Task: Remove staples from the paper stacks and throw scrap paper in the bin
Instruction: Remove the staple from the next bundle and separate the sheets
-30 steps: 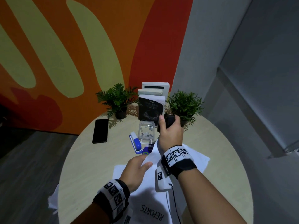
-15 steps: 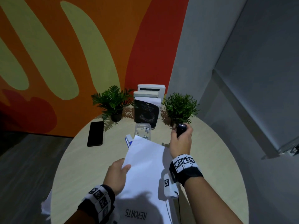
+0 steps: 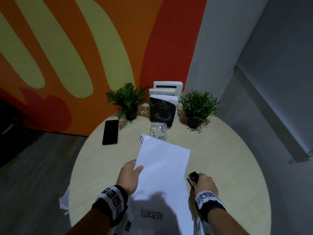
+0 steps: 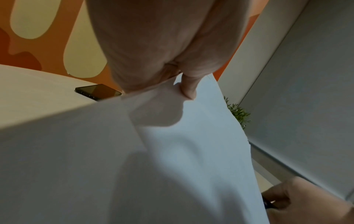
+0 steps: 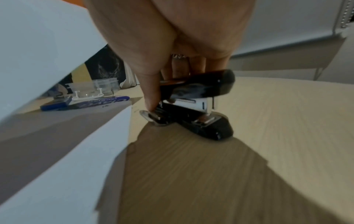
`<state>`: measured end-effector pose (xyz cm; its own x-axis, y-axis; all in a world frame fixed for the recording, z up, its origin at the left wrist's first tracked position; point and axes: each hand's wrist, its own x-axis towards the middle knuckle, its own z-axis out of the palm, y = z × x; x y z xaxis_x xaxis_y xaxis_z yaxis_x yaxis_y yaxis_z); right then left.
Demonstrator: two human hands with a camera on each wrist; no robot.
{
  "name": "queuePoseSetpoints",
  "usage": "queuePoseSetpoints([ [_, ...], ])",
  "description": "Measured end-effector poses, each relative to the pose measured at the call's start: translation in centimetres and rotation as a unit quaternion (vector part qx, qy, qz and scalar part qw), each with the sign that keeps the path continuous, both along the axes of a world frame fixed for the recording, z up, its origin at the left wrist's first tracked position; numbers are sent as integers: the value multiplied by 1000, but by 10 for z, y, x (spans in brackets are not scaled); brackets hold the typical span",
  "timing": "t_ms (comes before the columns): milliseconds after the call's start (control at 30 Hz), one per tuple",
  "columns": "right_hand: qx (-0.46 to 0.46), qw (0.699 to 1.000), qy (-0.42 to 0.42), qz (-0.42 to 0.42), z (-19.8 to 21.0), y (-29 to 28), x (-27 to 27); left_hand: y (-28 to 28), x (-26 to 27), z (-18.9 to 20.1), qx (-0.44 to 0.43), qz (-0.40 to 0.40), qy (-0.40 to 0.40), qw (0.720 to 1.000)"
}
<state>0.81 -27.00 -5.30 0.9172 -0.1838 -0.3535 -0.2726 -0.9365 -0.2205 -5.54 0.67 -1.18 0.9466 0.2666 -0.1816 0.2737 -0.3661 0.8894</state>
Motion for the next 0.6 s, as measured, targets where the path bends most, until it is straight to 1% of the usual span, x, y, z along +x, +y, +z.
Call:
queuePoseSetpoints([
  [33, 8, 1000, -12, 0, 5, 2, 2, -1, 0, 2, 5, -3, -2, 1000],
  [67, 27, 999, -43, -10, 11, 4, 5, -2, 0, 4, 10, -8, -3, 1000],
  [100, 57, 994, -95, -24, 19, 7, 9, -3, 1, 5, 15, -14, -6, 1000],
  [167, 140, 967, -214, -14, 45, 19, 19, -6, 2, 9, 35, -25, -12, 999],
  [200, 182, 949, -257, 12, 60, 28, 23, -8, 3, 11, 49, -29, -20, 998],
  [233, 214, 936, -273, 54, 77, 37, 27, -11, 3, 14, 66, -33, -34, 997],
  [333, 259, 915, -261, 166, 117, 62, 29, -23, 2, 28, 107, -17, -94, 990],
  [367, 272, 902, -279, 187, 127, 68, 26, -26, 2, 34, 113, 1, -120, 986],
  [400, 286, 883, -314, 200, 135, 74, 22, -27, 3, 40, 116, 27, -150, 982],
  [467, 313, 830, -407, 218, 145, 79, 12, -28, 6, 53, 118, 80, -206, 968],
  [500, 330, 807, -438, 222, 148, 80, 7, -28, 7, 61, 122, 100, -225, 961],
  [533, 340, 789, -460, 223, 151, 81, 3, -27, 8, 68, 129, 115, -240, 955],
  [600, 349, 765, -492, 226, 155, 81, 1, -26, 9, 78, 138, 124, -269, 945],
])
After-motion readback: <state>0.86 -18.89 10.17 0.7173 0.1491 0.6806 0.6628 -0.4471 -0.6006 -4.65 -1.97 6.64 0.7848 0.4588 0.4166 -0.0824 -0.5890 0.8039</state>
